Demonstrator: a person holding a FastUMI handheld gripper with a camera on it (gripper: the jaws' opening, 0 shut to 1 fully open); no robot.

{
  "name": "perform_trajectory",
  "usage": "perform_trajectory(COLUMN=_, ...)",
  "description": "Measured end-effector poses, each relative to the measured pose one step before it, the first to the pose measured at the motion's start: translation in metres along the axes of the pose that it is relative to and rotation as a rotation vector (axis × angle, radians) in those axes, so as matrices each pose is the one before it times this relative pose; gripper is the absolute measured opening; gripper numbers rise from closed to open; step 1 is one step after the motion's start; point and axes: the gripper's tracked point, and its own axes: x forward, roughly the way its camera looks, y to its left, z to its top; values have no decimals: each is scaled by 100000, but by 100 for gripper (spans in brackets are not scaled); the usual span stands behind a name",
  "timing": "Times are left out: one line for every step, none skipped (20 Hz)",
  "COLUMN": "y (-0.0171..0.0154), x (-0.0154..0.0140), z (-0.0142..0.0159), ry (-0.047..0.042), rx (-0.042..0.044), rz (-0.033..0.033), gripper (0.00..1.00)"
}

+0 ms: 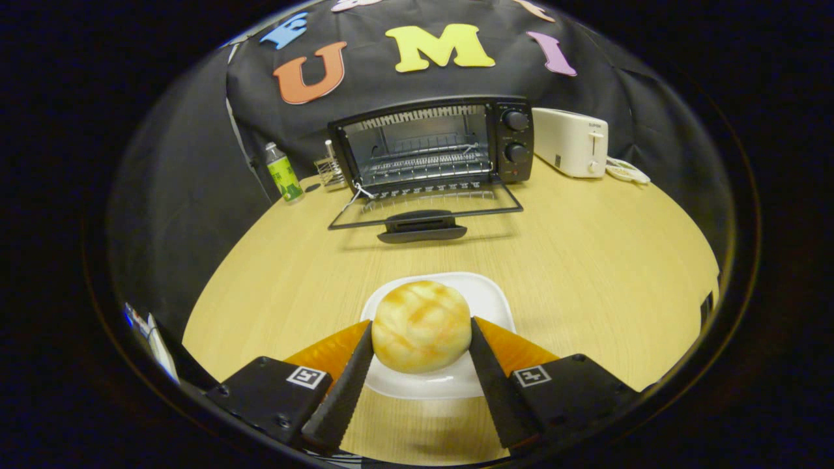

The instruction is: Open the toaster oven, put the food inside, and close the toaster oven door.

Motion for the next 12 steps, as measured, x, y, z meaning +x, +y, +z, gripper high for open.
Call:
perform_trajectory(y=573, x=-396, z=437, ry=-1345, rx=465, rz=1852, gripper=88)
perform_trajectory(y=499, x=-273, z=566, ry=-887, rx=603, rz=1683, gripper=86)
perform_trajectory(y=286, x=-252, z=546, ry=-1062, rx=734, rz=1457, gripper=86)
perform_trajectory(y=539, x=-148, z=766, ry=-1285, rx=36, rz=2156, gripper=85)
perform_trajectory(y=610, x=-61, z=751, ry=-1494, rx=-692, rz=1949, gripper=85)
perform_trajectory(y=202, x=2, z=882, ry=-1751, rx=-998, rz=390, gripper=84)
perform_trajectory(y=224, x=44, z=995, ry=-2442, rx=-208, rz=613, gripper=84)
perform_trajectory(y=379, x=142, z=1062, ry=-2319, rx=561, rz=1412, gripper=84)
perform_trajectory(y=542, x=170, z=733, ry=-1664, rx=1431, rz=2089, gripper=84)
perform_trajectory(y=293, x=263, z=1149, ry=-2768, rx=1817, rz=1528, gripper=84)
perform_trajectory(y=-15, x=398, z=1213, ry=-3369, rx=1991, rz=201, gripper=84)
perform_trajectory(y=-113, x=373, z=1072, ry=-2830, rx=1313, rz=-242, gripper=84)
